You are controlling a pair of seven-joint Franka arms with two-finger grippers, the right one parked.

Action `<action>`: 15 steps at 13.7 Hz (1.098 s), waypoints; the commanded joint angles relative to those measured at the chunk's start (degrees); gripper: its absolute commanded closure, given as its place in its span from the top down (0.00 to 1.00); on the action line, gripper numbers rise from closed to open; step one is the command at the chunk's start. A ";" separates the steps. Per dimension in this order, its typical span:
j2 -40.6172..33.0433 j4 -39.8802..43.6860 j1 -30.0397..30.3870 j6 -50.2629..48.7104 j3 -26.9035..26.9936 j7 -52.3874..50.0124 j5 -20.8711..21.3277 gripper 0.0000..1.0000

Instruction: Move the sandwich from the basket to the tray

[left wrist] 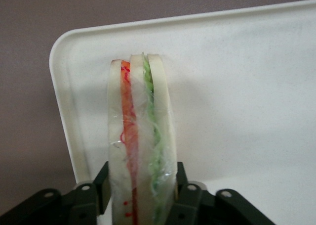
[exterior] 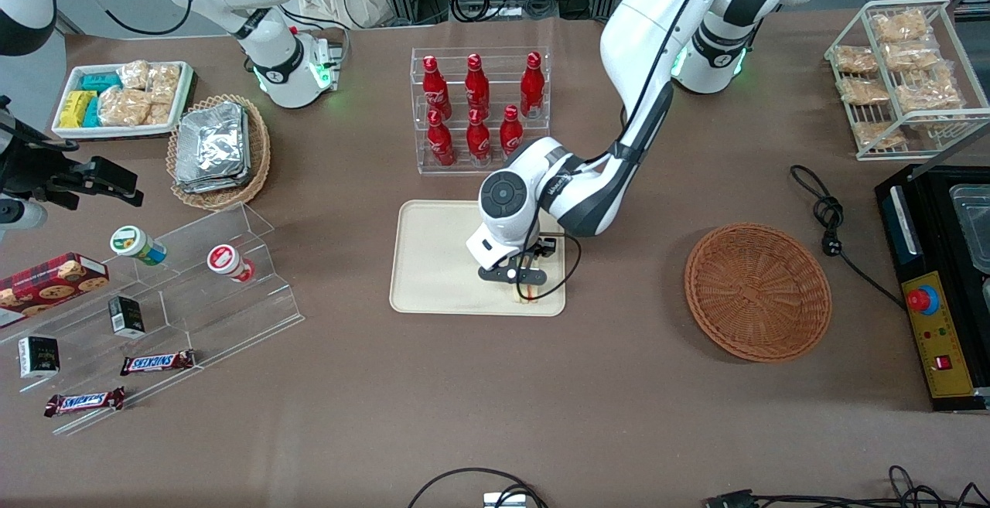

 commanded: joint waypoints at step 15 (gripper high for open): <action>-34.54 -11.50 24.58 -14.08 0.32 13.18 0.33 1.00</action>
